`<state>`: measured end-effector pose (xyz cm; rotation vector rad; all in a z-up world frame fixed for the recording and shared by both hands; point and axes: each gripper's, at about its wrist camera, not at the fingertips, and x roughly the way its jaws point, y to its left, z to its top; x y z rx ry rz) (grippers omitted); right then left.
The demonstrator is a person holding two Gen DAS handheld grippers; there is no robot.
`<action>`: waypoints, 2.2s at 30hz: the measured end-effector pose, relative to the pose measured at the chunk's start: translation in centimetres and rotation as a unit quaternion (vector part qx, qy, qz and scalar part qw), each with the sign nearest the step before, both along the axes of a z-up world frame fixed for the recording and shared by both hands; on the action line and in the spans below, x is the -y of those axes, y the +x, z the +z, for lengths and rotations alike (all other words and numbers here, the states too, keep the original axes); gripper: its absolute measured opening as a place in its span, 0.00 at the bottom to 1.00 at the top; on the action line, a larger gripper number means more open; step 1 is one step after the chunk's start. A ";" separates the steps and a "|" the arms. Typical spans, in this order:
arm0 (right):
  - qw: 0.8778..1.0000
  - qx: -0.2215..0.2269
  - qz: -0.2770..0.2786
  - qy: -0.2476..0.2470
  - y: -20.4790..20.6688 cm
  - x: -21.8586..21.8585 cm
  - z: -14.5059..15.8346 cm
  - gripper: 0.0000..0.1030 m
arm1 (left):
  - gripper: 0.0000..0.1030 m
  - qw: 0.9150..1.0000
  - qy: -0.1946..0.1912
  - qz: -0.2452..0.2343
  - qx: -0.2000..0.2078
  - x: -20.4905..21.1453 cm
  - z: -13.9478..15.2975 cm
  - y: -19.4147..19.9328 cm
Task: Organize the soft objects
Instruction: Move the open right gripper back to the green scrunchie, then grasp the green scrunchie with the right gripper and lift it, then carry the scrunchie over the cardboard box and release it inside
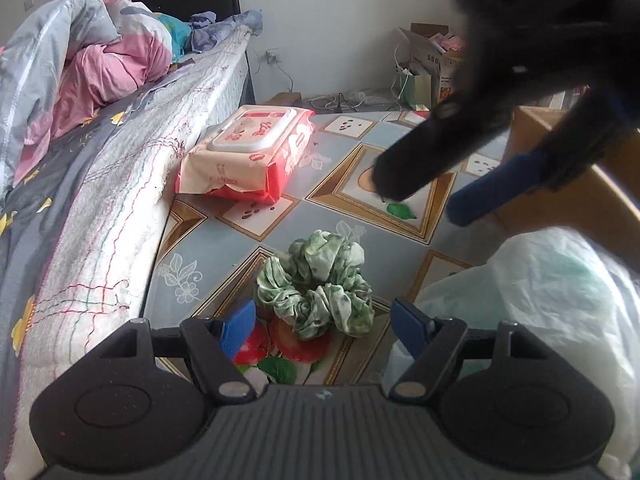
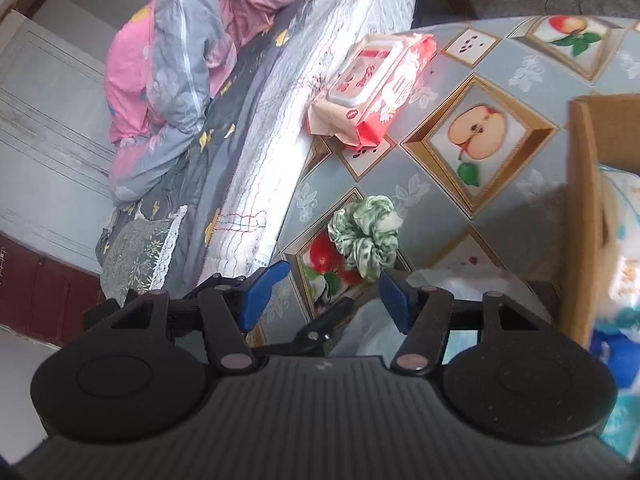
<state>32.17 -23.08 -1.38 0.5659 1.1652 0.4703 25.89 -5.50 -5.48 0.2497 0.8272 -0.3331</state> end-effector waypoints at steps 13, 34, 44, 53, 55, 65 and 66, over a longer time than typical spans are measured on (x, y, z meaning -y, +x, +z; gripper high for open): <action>0.996 -0.079 0.009 -0.046 8.5 -3.5 -10.1 0.31 | 0.47 1.000 -0.001 0.008 -0.021 0.9 -3.6 2.7; 0.998 0.002 -0.012 0.057 1.9 -0.5 -0.4 0.14 | 0.20 0.996 -0.010 -0.011 0.090 1.3 7.6 -5.9; 0.994 0.058 -0.040 0.081 -8.7 4.2 5.0 0.14 | 0.20 0.989 -0.031 -0.076 0.122 4.6 11.7 -14.0; 0.986 0.070 -0.138 0.067 -22.2 15.4 4.9 0.14 | 0.20 0.967 -0.101 -0.227 0.056 12.7 10.5 -19.8; 0.981 0.069 -0.169 0.063 -25.1 18.3 4.3 0.14 | 0.20 0.958 -0.111 -0.263 0.035 15.2 9.8 -20.7; 0.956 0.055 -0.288 -0.011 -36.9 27.6 -0.2 0.15 | 0.20 0.921 -0.123 -0.361 -0.072 25.4 4.6 -23.2; 0.954 0.056 -0.295 -0.021 -37.4 27.9 -0.4 0.15 | 0.20 0.919 -0.127 -0.364 -0.080 25.9 4.3 -23.2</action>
